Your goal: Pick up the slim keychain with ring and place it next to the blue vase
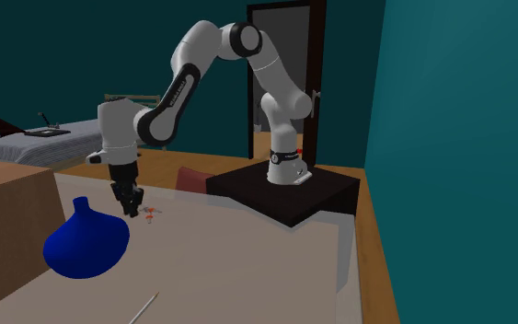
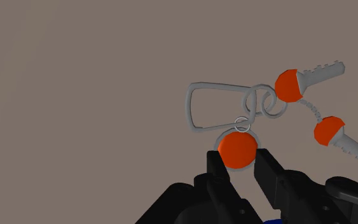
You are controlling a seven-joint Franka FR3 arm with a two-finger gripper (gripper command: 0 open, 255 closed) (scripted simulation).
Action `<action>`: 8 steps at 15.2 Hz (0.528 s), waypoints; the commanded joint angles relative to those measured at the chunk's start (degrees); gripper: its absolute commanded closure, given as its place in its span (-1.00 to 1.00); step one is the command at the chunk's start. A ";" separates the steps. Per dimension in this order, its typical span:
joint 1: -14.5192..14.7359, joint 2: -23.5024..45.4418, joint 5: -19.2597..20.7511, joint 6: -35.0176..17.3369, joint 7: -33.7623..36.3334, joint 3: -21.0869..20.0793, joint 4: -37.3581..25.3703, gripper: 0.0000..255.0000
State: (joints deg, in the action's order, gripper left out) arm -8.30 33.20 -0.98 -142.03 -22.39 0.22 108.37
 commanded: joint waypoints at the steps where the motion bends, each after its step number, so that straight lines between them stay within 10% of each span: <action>1: 0.03 1.07 -0.01 -1.07 0.03 -0.02 -0.03 1.00; 8: 0.00 5.49 -0.07 -4.49 -0.03 -0.07 -1.04 1.00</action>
State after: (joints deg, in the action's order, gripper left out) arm -8.35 37.96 -1.05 -146.13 -22.48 0.16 107.70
